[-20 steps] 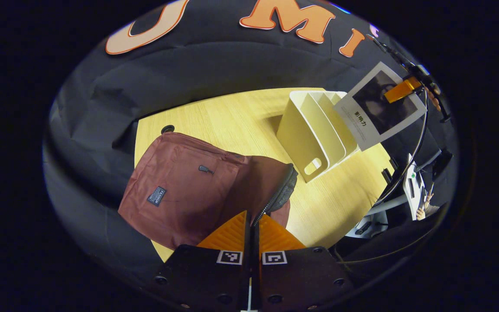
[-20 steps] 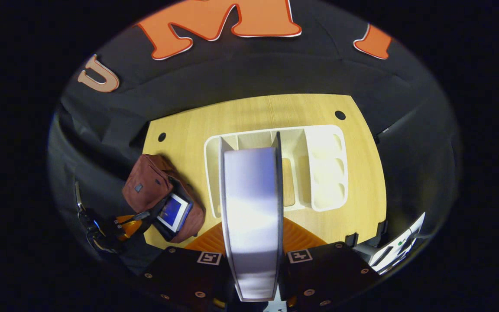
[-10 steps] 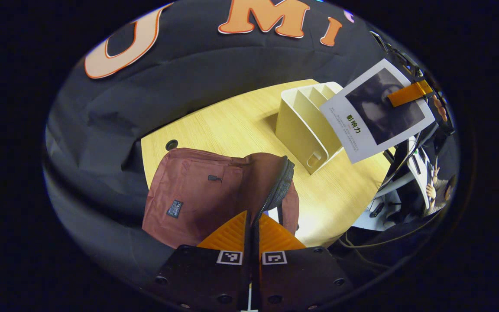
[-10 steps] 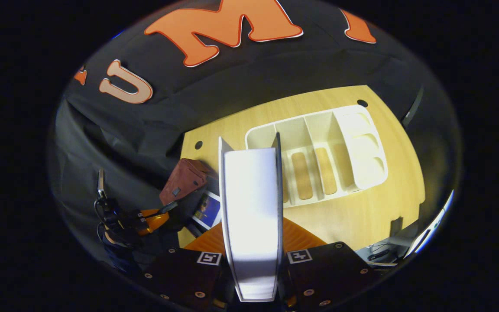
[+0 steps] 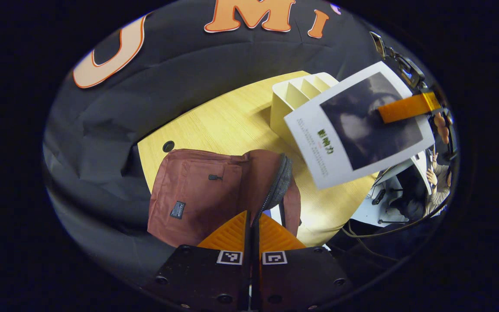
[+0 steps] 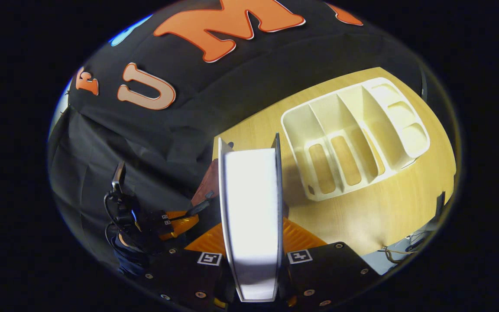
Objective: Open the schoolbag, grab two books from the bookshelf and put them into the schoolbag.
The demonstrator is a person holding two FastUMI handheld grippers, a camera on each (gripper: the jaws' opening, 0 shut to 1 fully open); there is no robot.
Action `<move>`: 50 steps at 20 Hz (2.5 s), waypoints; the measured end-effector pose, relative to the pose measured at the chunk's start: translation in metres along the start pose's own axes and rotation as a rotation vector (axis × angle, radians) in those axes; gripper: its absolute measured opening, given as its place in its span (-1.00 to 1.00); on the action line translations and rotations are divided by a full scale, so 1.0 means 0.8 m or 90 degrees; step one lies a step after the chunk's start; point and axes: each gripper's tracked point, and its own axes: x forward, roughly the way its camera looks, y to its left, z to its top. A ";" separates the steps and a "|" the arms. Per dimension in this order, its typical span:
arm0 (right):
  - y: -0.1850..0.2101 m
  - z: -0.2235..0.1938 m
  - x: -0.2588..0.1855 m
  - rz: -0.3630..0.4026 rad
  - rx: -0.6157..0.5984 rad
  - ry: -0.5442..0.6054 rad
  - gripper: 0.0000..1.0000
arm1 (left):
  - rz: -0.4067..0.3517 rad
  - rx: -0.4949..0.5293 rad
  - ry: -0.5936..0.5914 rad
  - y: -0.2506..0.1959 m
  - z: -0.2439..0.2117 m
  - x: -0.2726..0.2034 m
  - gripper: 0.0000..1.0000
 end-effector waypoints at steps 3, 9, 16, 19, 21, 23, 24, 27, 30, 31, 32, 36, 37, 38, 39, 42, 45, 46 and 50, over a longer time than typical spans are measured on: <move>0.010 -0.032 0.039 0.021 0.026 0.023 -0.19 | -0.002 0.003 -0.005 -0.001 0.011 -0.005 -0.95; 0.021 -0.072 0.099 0.047 0.073 0.053 -0.20 | -0.005 0.007 -0.007 -0.009 0.026 -0.009 -0.96; 0.044 -0.083 0.171 0.061 0.108 0.054 -0.20 | -0.015 0.018 -0.007 -0.023 0.035 -0.008 -0.95; 0.049 -0.082 0.189 0.083 0.138 0.046 -0.19 | -0.019 0.027 -0.002 -0.029 0.036 -0.006 -0.94; 0.050 -0.083 0.201 0.100 0.161 0.040 -0.20 | -0.029 0.026 -0.002 -0.035 0.039 -0.003 -0.95; 0.056 -0.090 0.212 0.119 0.188 0.040 -0.19 | -0.037 0.026 -0.001 -0.043 0.039 -0.003 -0.95; 0.058 -0.095 0.218 0.122 0.196 0.039 -0.20 | -0.043 0.025 0.000 -0.046 0.040 -0.001 -0.95; 0.063 -0.106 0.241 0.133 0.225 0.027 -0.20 | -0.045 0.012 -0.006 -0.045 0.048 0.001 -0.95; 0.072 -0.109 0.260 0.152 0.244 0.013 -0.39 | -0.051 0.004 -0.006 -0.045 0.045 -0.002 -0.95; 0.077 -0.110 0.264 0.159 0.244 0.016 -0.20 | -0.051 0.005 -0.007 -0.045 0.045 -0.001 -0.95; 0.079 -0.107 0.273 0.164 0.246 0.009 -0.20 | -0.051 0.007 -0.007 -0.047 0.046 0.000 -0.95; 0.084 -0.111 0.284 0.178 0.255 0.016 -0.19 | -0.046 -0.009 -0.012 -0.035 0.050 -0.001 -0.95; 0.082 -0.114 0.282 0.165 0.251 0.029 -0.36 | -0.050 -0.021 -0.016 -0.035 0.050 -0.002 -0.95; 0.076 -0.116 0.280 0.149 0.241 0.035 -0.34 | -0.048 -0.026 -0.018 -0.031 0.048 0.000 -0.95; 0.067 -0.112 0.278 0.131 0.224 0.033 -0.03 | -0.048 -0.036 -0.019 -0.029 0.048 0.001 -0.95; 0.043 -0.099 0.249 0.103 0.178 0.022 0.49 | -0.059 -0.051 -0.024 -0.034 0.039 0.009 -0.95; 0.016 -0.080 0.209 0.082 0.164 -0.019 0.95 | -0.068 -0.057 -0.026 -0.041 0.031 0.021 -0.94; 0.004 -0.071 0.194 0.069 0.162 -0.036 0.95 | -0.072 -0.057 -0.024 -0.045 0.027 0.027 -0.95; -0.051 -0.030 0.136 0.007 0.145 -0.120 0.95 | -0.081 -0.054 -0.022 -0.059 0.014 0.043 -0.95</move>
